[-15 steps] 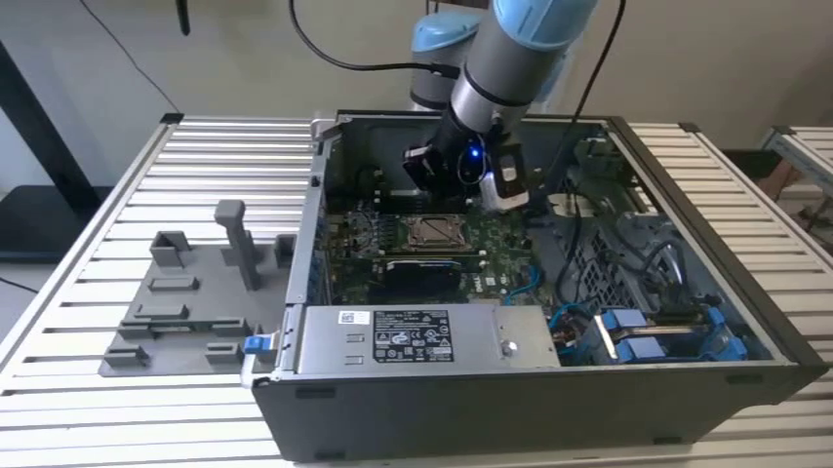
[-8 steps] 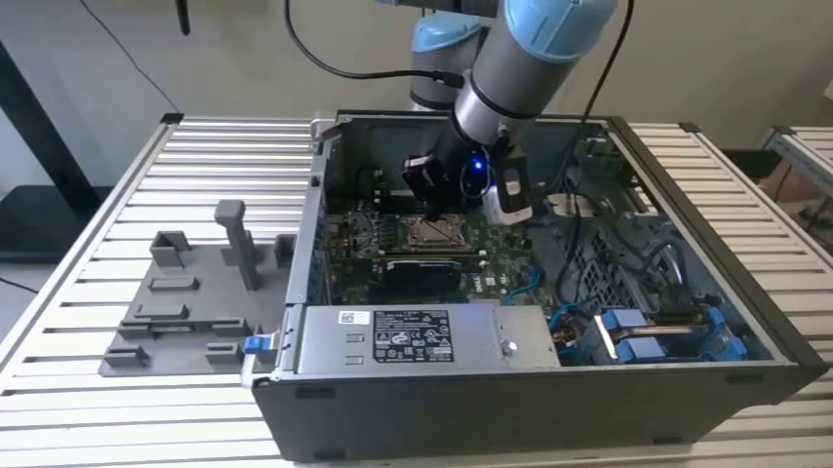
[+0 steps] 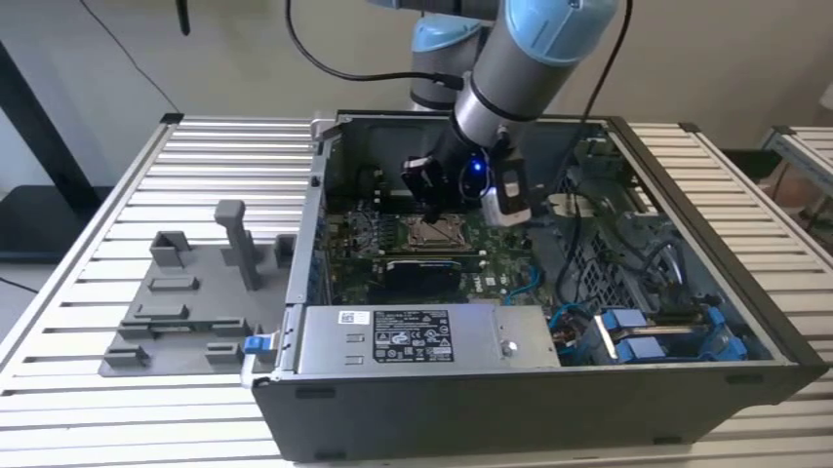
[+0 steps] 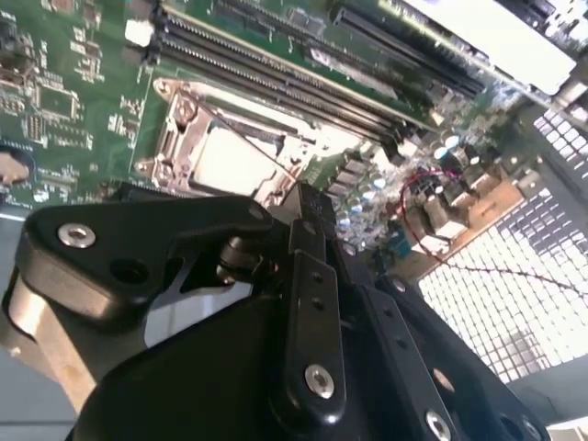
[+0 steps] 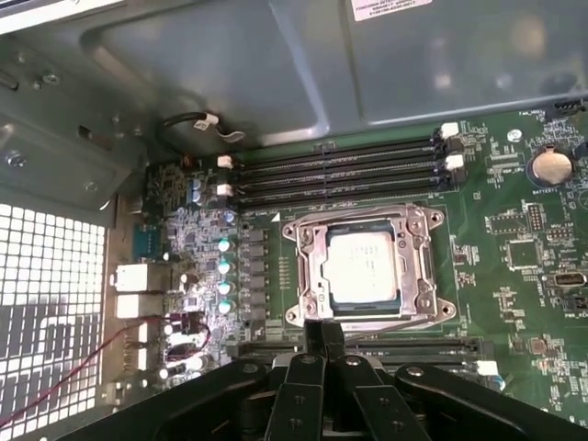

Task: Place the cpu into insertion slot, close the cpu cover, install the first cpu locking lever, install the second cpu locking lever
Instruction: 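Install the second cpu locking lever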

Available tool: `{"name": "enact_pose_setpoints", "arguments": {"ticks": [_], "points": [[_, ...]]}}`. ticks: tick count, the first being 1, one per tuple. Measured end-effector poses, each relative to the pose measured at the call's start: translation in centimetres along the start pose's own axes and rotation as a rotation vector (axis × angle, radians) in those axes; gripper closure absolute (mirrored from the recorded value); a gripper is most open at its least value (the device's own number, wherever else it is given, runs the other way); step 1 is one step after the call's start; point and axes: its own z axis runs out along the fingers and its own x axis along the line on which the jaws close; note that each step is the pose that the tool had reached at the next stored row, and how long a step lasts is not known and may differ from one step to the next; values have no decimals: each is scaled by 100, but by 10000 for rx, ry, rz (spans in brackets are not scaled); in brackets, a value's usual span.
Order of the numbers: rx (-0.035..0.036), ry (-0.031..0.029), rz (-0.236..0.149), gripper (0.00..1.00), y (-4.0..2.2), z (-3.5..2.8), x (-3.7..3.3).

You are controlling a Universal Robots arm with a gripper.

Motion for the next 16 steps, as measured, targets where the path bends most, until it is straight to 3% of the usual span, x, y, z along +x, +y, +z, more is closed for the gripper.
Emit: {"name": "enact_pose_setpoints", "arguments": {"ticks": [4, 9, 16], "points": [[130, -13, 26, 89, -4, 11, 20], [315, -39, 67, 89, -9, 76, 83], [447, -62, 94, 89, -30, 201, 238]]}}
